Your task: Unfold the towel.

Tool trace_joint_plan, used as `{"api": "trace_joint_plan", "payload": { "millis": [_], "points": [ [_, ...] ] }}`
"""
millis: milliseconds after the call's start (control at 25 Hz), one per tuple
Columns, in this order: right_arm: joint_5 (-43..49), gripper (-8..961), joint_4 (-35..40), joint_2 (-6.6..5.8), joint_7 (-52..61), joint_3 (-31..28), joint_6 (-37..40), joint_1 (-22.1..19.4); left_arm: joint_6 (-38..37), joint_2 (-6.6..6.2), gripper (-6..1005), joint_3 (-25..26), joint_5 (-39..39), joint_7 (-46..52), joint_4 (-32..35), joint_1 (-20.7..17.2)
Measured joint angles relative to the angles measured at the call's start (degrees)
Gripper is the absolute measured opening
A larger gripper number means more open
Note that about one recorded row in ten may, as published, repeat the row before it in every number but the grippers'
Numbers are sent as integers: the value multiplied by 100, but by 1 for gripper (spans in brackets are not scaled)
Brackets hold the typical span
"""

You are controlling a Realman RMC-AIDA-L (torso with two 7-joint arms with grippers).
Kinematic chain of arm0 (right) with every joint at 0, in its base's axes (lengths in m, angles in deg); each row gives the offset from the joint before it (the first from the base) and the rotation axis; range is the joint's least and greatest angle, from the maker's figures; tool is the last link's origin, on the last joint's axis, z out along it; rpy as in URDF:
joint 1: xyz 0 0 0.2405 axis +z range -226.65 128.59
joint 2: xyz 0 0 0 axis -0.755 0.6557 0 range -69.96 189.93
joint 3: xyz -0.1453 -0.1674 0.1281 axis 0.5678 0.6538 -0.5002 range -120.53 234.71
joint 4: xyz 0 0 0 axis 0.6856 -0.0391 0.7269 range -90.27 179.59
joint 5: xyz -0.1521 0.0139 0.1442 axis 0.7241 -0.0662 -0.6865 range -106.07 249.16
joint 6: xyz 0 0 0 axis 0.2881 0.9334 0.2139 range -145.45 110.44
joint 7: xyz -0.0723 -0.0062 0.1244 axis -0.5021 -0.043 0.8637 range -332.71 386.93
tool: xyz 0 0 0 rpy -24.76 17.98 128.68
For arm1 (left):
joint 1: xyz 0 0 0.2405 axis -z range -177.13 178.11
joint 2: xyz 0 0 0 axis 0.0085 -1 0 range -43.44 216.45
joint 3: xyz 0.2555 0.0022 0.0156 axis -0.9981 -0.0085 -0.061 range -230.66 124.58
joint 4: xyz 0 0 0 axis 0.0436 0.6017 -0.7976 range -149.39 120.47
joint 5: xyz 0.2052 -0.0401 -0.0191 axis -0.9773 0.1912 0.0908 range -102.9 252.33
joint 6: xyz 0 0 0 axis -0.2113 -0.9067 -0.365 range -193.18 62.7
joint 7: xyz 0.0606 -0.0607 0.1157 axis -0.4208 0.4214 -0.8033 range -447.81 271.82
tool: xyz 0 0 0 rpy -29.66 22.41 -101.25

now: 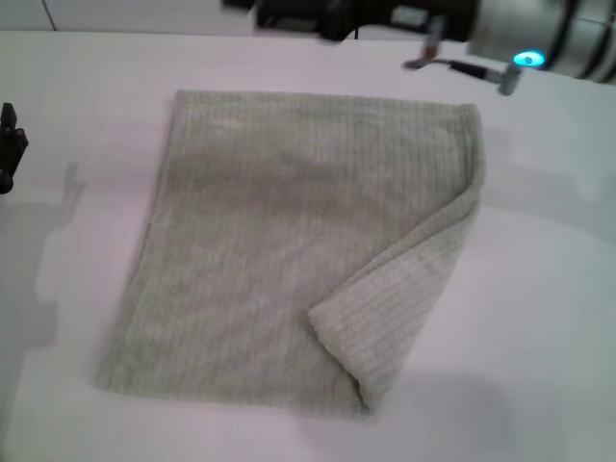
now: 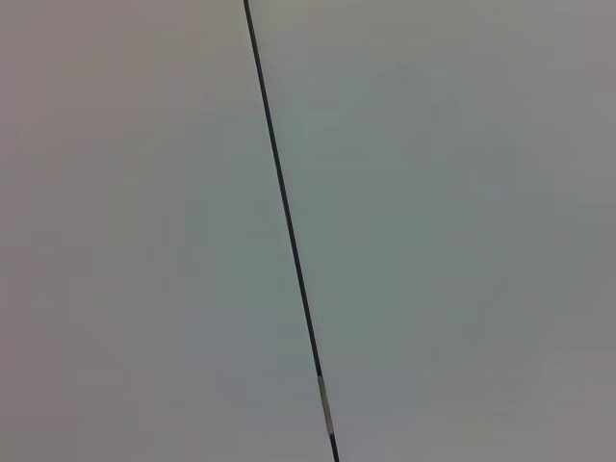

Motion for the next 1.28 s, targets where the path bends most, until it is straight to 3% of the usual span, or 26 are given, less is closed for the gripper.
{"api": "trace_joint_plan", "payload": {
  "millis": [160, 200, 280, 360, 400, 440, 480, 520, 600, 720, 800, 1040, 1080, 1280],
  "points": [
    [-1046, 808, -364, 60, -1300, -27, 152, -245, 5, -1, 859, -3, 0, 0, 8, 0],
    [-1843, 808, -768, 88, -2611, 143, 130, -314, 14, -3, 859, -7, -2, 0, 11, 0],
    [-2190, 807, -970, 95, -3146, 225, 123, -318, 17, -5, 859, -8, -3, 0, 11, 0],
    [-3005, 807, -1411, 102, -4264, 484, 117, -288, 32, -7, 860, -9, -8, 0, 11, 3],
    [-3869, 807, -1789, 104, -5282, 811, 77, -246, 60, -8, 860, -9, -14, 0, 4, 7],
    [-3869, 806, -1789, 104, -5282, 811, 77, -246, 60, -8, 860, -9, -14, 0, 4, 7],
    [-4633, 806, -1992, 105, -6043, 1098, -41, -228, 68, -8, 860, -9, -16, 0, 2, 9],
    [-4633, 806, -1992, 105, -6043, 1098, -41, -228, 75, -9, 860, -9, -16, 0, 2, 12],
    [-5741, 805, -2019, 106, -6823, 1632, -446, -253, 98, -5, 860, -9, -12, 0, -3, 20],
    [-6313, 804, -1993, 106, -7187, 2020, -607, -284, 102, -3, 860, -9, -9, 0, -31, 9],
    [-6773, 804, -1896, 109, -7632, 2638, -515, -423, 103, -1, 860, -9, -4, 0, -39, 5],
    [-7479, 804, -1381, 109, -7736, 3225, -308, -790, 115, -1, 859, -9, -1, 0, -47, 4],
    [-8194, 804, -1203, 109, -7745, 3492, -548, -844, 115, 0, 859, -10, -2, 0, -41, 14],
    [-9088, 804, -1200, 109, -7925, 3768, -1172, -785, 120, 0, 859, -9, 1, 0, -18, 56]
  ]
}}
